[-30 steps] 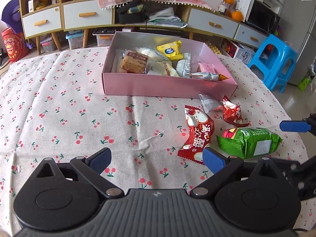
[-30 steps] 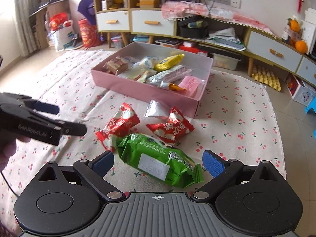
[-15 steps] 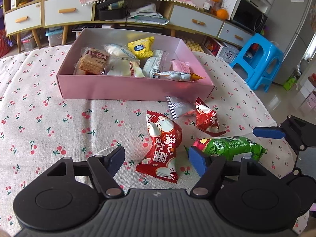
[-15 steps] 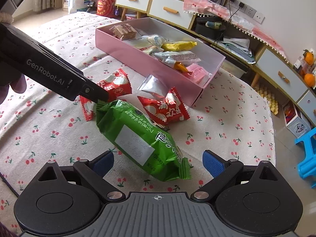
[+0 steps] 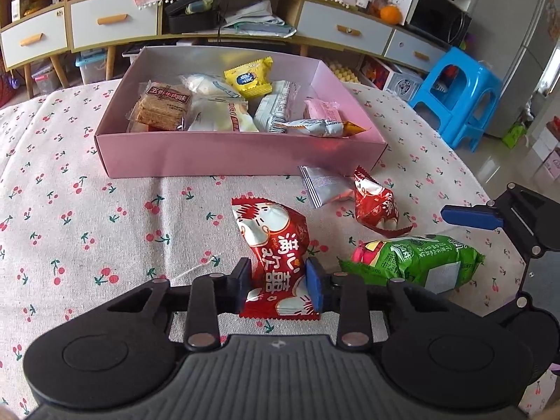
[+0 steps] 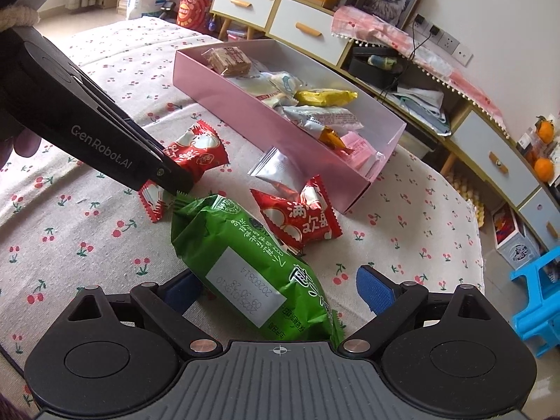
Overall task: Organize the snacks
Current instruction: 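Reach the left tool to the red candy packet while the right tool reaches the green packet, then close the left tool on the red candy packet while the right tool grips the green packet, then carry the red candy packet in the left tool while the right tool carries the green packet to the box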
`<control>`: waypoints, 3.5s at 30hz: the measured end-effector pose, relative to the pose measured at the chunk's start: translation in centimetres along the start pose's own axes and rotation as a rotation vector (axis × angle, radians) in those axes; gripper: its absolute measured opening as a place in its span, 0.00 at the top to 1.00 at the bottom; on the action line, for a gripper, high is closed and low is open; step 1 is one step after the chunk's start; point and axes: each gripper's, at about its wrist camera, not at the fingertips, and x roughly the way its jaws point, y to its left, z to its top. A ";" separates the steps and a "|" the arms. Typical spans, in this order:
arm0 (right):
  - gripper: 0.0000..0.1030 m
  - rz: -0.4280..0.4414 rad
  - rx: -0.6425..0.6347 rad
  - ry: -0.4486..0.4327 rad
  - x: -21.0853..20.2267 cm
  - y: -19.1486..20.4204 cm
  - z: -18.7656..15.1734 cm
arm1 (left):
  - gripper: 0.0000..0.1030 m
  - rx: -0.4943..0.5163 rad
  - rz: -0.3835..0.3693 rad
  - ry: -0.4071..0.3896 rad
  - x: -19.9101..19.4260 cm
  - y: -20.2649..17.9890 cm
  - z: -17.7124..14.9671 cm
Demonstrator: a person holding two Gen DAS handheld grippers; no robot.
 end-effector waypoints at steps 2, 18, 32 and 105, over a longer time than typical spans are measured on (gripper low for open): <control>0.17 0.008 -0.006 -0.002 -0.1 0.2 0.1 | 0.75 0.006 0.020 0.003 -0.2 0.0 0.1; 0.51 0.146 0.050 0.001 -1.0 1.6 2.1 | 0.75 -0.100 0.089 0.024 -1.9 3.7 0.5; 0.48 0.284 0.163 0.054 -1.0 3.1 4.0 | 0.75 -0.115 0.117 0.031 -3.2 6.2 0.1; 0.55 -0.003 0.852 -0.018 11.7 -15.5 14.9 | 0.75 -0.100 0.098 -0.124 4.7 9.6 12.0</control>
